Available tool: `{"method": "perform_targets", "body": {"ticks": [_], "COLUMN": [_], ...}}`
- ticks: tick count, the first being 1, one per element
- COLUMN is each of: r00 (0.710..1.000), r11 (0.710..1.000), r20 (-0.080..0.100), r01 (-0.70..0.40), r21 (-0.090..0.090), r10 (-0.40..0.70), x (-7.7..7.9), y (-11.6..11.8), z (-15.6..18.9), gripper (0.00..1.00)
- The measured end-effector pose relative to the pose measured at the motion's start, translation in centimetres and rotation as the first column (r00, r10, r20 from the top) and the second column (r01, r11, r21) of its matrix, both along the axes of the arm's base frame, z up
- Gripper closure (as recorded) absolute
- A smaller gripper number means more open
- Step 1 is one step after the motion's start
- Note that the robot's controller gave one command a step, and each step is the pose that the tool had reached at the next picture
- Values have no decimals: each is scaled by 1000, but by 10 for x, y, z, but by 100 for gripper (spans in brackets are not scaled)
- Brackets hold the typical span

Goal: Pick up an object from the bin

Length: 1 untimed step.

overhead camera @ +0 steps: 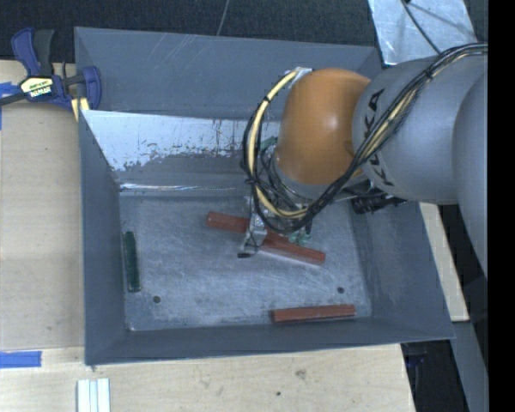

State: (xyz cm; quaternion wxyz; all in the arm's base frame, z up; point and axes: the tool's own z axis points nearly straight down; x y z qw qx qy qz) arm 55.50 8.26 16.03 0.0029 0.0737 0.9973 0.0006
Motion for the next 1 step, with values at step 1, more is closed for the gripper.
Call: {"method": "perform_targets", "body": {"ticks": [1], "r00": [1000], "r11": [1000], "r20": [-1], "r01": [-2], "r21": [0], "r10": [2], "x": [0], "y": [0], "z": [13], "gripper": [100]}}
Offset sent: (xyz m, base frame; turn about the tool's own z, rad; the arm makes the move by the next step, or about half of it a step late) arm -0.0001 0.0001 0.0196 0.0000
